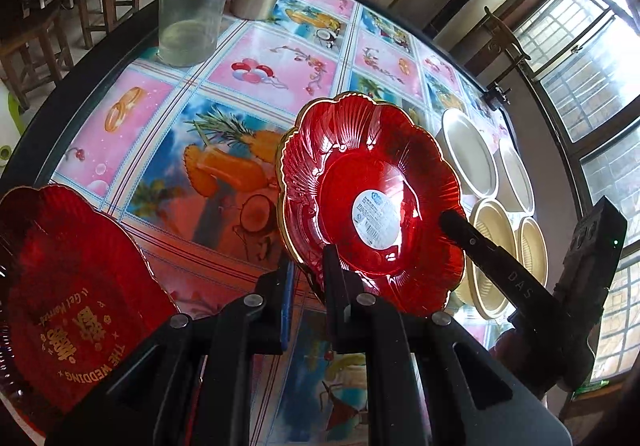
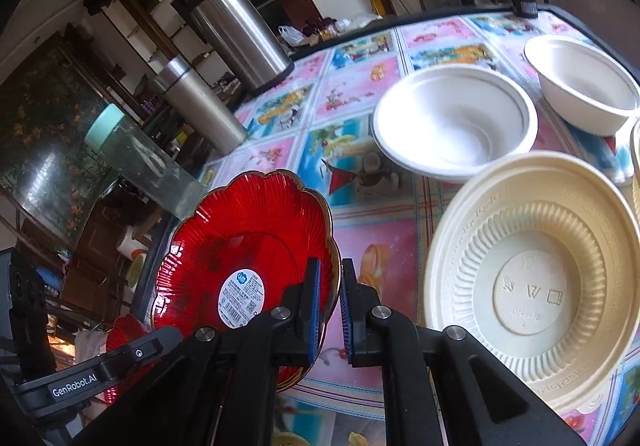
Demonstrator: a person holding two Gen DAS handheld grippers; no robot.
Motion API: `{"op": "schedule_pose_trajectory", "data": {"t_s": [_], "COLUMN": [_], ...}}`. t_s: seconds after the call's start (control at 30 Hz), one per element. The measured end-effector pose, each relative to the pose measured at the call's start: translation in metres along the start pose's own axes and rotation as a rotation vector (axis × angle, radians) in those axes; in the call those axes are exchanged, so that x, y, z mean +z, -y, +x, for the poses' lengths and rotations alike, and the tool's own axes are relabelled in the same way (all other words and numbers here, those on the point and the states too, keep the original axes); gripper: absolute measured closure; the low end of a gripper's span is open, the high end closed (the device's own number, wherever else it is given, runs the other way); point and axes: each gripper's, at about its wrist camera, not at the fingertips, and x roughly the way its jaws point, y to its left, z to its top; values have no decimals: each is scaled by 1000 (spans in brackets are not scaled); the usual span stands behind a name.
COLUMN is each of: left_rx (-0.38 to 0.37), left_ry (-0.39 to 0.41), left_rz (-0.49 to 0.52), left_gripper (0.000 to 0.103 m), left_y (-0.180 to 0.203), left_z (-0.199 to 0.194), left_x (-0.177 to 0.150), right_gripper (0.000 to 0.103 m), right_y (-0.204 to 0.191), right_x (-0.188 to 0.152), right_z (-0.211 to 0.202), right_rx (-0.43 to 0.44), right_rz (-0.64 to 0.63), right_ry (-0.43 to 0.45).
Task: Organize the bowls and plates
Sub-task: 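Lift the red scalloped plate with the right gripper toward the darker red plate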
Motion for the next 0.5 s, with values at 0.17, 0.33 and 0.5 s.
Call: {"op": "schedule_pose_trajectory", "data": {"t_s": [0.17,0.33,0.5], "left_rx": [-2,5,26], "left_ry": [63,115,168], "left_rz": [14,14,2], "left_gripper": [92,92,92], "left_y": [0,-11,-35], "left_z": [-24,-50,-80], "left_x": [-1,-8,-24], "right_gripper": [94,94,94], "right_y": [-15,-38,-69], "right_x": [-1,-8,-25], "right_z": [-15,-26,-33], "right_rx": [43,80,130], "right_rz": [-29,-49,-67], "right_ry": [55,64,63]}}
